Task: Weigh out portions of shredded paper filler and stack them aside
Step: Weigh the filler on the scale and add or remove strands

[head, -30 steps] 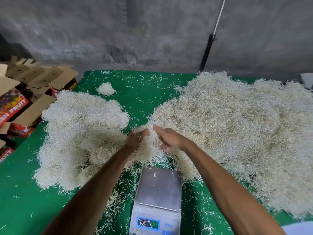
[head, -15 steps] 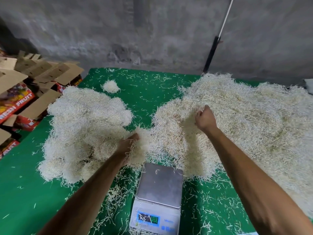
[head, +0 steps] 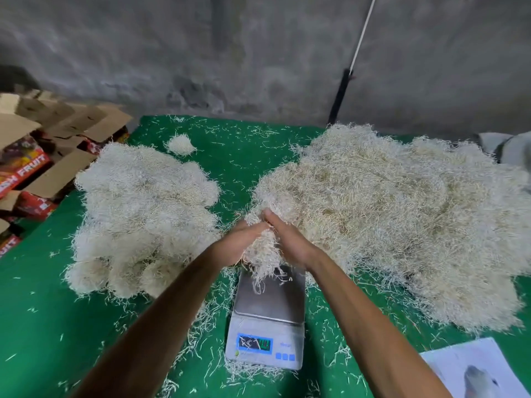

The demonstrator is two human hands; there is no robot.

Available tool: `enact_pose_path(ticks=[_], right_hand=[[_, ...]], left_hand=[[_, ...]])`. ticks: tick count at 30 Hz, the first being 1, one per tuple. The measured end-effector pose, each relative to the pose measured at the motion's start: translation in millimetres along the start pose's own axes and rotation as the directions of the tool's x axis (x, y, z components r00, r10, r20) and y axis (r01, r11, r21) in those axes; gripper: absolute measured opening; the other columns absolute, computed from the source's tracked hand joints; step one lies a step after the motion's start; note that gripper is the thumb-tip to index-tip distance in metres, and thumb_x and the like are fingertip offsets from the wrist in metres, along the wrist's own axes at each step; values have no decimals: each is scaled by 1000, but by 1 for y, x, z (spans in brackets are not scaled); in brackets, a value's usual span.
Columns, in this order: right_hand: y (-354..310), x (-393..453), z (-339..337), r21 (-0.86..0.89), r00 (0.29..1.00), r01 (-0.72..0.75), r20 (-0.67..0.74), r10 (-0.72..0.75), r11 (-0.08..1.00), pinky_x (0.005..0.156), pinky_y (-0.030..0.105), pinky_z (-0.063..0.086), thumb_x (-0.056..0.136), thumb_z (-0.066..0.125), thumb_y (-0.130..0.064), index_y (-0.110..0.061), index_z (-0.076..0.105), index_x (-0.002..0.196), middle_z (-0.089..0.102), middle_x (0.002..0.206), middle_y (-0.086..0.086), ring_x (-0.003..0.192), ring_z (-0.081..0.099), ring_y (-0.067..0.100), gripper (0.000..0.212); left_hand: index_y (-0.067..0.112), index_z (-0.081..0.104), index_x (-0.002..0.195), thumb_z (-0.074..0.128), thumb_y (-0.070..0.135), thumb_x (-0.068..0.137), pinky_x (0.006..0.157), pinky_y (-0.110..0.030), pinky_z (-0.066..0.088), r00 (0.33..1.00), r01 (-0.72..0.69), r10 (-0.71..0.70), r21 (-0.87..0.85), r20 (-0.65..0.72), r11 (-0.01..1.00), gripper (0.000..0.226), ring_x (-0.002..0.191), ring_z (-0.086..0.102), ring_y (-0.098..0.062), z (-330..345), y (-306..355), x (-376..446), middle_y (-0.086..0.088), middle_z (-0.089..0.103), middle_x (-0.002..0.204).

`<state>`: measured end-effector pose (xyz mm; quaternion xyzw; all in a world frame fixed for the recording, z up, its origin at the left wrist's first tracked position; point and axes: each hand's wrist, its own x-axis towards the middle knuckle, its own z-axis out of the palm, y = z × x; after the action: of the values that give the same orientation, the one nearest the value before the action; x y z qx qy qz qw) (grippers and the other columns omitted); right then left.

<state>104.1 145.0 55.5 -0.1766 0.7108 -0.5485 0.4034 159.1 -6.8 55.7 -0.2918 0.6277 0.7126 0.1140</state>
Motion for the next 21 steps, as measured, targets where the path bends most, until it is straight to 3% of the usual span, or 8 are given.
enact_pose_path(ticks=[2,5,9,11,13,14,17,21], right_hand=[[14,-4,8,8,988,-59,-145,59,998,118,50,30,71,51,-98,-32,27,162,25,169,4,152,32,30,114],[41,-10,12,83,932,-81,-346,105,993,120,46,30,80,59,-85,-10,6,164,21,169,15,152,29,35,124],[55,-22,34,106,928,-53,-361,88,993,119,40,36,75,43,-98,-4,14,162,29,164,20,148,38,37,131],[56,-21,44,28,955,-50,-292,56,998,121,42,32,74,30,-102,-17,33,160,31,163,16,150,36,35,121],[57,-22,45,108,951,4,-309,30,994,121,50,33,84,38,-93,-19,46,154,48,155,9,143,47,29,102],[58,-20,39,170,931,29,-362,35,985,113,46,42,91,50,-79,-14,54,147,62,141,7,129,58,28,86],[60,-21,23,234,898,103,-441,11,967,75,37,50,96,69,-47,-5,68,114,61,95,7,90,55,28,46],[48,-28,19,101,978,-55,-196,74,993,71,28,60,72,78,-75,-25,52,144,69,125,5,87,73,18,92]], left_hand=[[24,36,152,55,77,85,117,-49,35,999,-23,26,-114,27,993,88,143,41,-25,-1,-12,0,-4,26,165],[37,39,150,53,78,85,115,-51,34,1000,4,-4,-267,-1,964,78,148,33,-27,-11,-36,-1,-3,26,165],[74,47,122,79,69,73,117,-50,35,985,-71,76,-36,158,997,59,148,30,-15,-5,-71,-13,15,21,166],[61,54,129,86,50,72,110,-51,43,979,-61,69,-45,194,997,66,147,29,-11,0,-82,-12,11,21,165],[36,71,121,89,51,60,89,-30,51,980,35,13,-233,199,972,65,127,52,-19,0,-84,-12,-8,48,151],[24,77,109,92,48,57,70,-33,56,974,77,4,-346,228,935,60,106,66,-24,-1,-84,-10,-17,66,127],[8,70,104,84,31,71,64,-42,60,985,125,-63,-411,161,903,43,74,72,-33,-7,-80,-16,-18,74,86],[28,55,105,91,37,65,71,-45,62,996,81,-87,-292,-9,953,55,75,73,-18,-7,-76,-19,-1,74,78]])
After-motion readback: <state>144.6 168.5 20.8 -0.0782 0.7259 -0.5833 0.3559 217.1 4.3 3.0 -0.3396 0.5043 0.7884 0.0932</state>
